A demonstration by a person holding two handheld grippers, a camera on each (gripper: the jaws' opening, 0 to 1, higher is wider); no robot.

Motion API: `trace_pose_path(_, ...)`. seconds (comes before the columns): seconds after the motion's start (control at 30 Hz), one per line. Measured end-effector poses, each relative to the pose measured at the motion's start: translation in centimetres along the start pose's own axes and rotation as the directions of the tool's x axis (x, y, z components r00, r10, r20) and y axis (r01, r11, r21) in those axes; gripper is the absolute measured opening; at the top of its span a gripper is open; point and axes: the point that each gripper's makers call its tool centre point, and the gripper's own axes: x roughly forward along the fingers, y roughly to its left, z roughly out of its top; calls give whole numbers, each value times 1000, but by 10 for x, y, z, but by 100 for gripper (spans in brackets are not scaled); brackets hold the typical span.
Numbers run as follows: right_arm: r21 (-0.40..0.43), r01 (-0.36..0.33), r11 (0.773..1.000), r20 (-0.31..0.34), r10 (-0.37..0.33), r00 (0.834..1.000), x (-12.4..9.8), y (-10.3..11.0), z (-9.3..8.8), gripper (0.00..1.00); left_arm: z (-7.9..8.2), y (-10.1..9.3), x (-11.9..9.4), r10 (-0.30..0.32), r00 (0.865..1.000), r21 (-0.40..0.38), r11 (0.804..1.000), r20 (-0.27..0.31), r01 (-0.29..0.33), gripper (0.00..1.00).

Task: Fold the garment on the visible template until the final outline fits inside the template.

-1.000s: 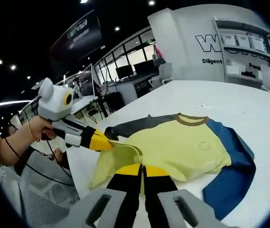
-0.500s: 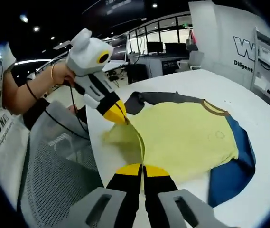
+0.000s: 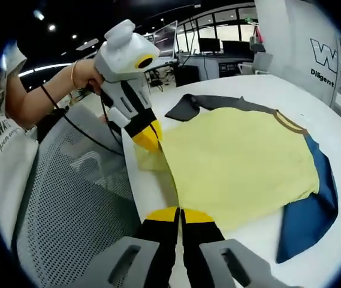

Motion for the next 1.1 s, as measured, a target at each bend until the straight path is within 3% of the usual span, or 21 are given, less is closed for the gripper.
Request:
trace_pose_path(0.5, 57, -36, 998, -74, 40, 996, 32, 4, -27, 0, -20, 13, 13, 28, 999, -92, 995, -35, -31, 6)
trace_pose_path(0.63, 73, -41, 996, -54, 45, 998, 29, 6, -25, 0, -22, 23, 14, 64, 997, -120, 991, -34, -68, 6)
trace_pose_path(0.83, 153, 12, 988, 26, -16, 1000, 14, -6, -14, 0, -23, 39, 12, 108, 994, -194, 975, -10, -108, 6)
trace_pose_path(1.0, 231, 121, 965, 7, -126, 992, 6, -29, -19, 17, -21, 52, 11, 144, 989, -236, 962, 8, -139, 6)
trace_pose_path(1.1, 269, 168, 948, -21, -169, 985, 6, -37, -24, 28, -17, 66, 10, 203, 978, -281, 942, 40, -184, 6)
